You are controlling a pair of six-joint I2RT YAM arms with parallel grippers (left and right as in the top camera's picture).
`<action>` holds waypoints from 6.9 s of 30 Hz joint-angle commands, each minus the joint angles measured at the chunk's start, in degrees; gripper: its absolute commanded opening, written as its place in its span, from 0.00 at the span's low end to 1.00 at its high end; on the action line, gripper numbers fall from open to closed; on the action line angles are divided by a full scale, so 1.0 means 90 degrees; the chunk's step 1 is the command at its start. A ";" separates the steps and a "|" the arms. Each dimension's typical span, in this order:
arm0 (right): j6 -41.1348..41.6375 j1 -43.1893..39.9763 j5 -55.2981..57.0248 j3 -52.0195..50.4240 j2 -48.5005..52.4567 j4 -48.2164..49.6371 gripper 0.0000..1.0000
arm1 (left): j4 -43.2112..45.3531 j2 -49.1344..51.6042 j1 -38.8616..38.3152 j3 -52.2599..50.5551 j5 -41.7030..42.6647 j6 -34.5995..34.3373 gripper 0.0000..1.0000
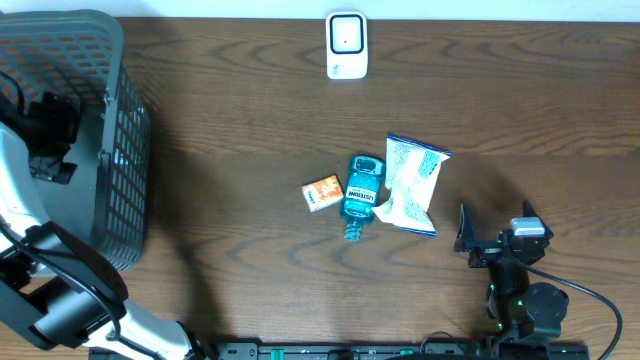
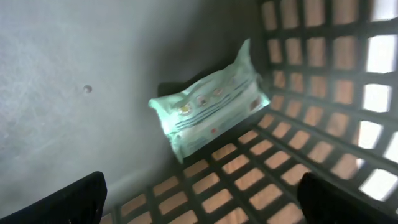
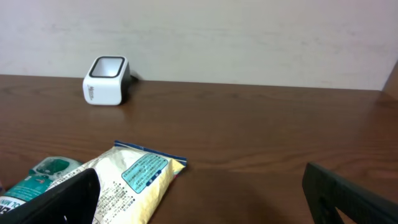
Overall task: Scan the item barcode
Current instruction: 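Move the left gripper back into the basket toward the green wipes pack, then close the left gripper on the green wipes pack inside the basket, then lift the wipes pack out of the basket toward the table center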
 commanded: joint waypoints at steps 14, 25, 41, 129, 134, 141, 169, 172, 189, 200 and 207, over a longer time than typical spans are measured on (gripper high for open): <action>0.0044 0.0019 0.0032 -0.0010 -0.0002 -0.0019 0.99 | 0.0017 0.1455 -0.0420 0.0005 0.0075 0.0617 0.98; 0.0044 0.0019 0.0032 -0.0010 -0.0005 -0.0019 0.99 | -0.0066 0.1751 -0.0459 0.0000 -0.0525 0.0714 0.33; 0.0044 0.0019 0.0032 -0.0010 -0.0002 -0.0019 0.99 | -0.0245 0.0930 -0.0223 0.0007 -0.0600 0.1117 0.07; 0.0044 0.0019 0.0032 -0.0010 -0.0002 -0.0019 0.99 | 0.2368 0.2072 -0.0665 -0.0738 -0.1263 0.8471 0.81; 0.0044 0.0019 0.0032 -0.0010 -0.0002 -0.0019 0.99 | 0.2399 0.2069 -0.0534 -0.0736 -0.1263 0.7757 0.70; 0.0044 0.0019 0.0032 -0.0010 -0.0002 -0.0019 0.99 | 0.2164 0.2069 -0.0192 -0.0736 -0.1265 0.6628 0.54; 0.0044 0.0019 0.0032 -0.0010 -0.0002 -0.0019 0.99 | 0.1370 0.0750 0.0029 -0.0576 -0.1260 0.5260 0.12; 0.0044 0.0019 0.0032 -0.0010 -0.0002 -0.0019 0.99 | 0.1372 0.0090 0.0032 -0.0563 -0.1263 0.4750 0.10; 0.0044 0.0019 0.0032 -0.0010 -0.0002 -0.0019 0.99 | 0.1054 -0.4313 -0.0663 -0.0566 0.0277 0.1792 0.09; 0.0044 0.0019 0.0032 -0.0010 -0.0002 -0.0019 0.99 | 0.0219 -0.4316 -0.3004 -0.1025 -0.0056 0.1921 0.08; 0.0044 0.0019 0.0032 -0.0010 -0.0002 -0.0019 0.99 | 0.0182 -0.3742 -0.4223 -0.1999 -0.1358 0.1916 0.08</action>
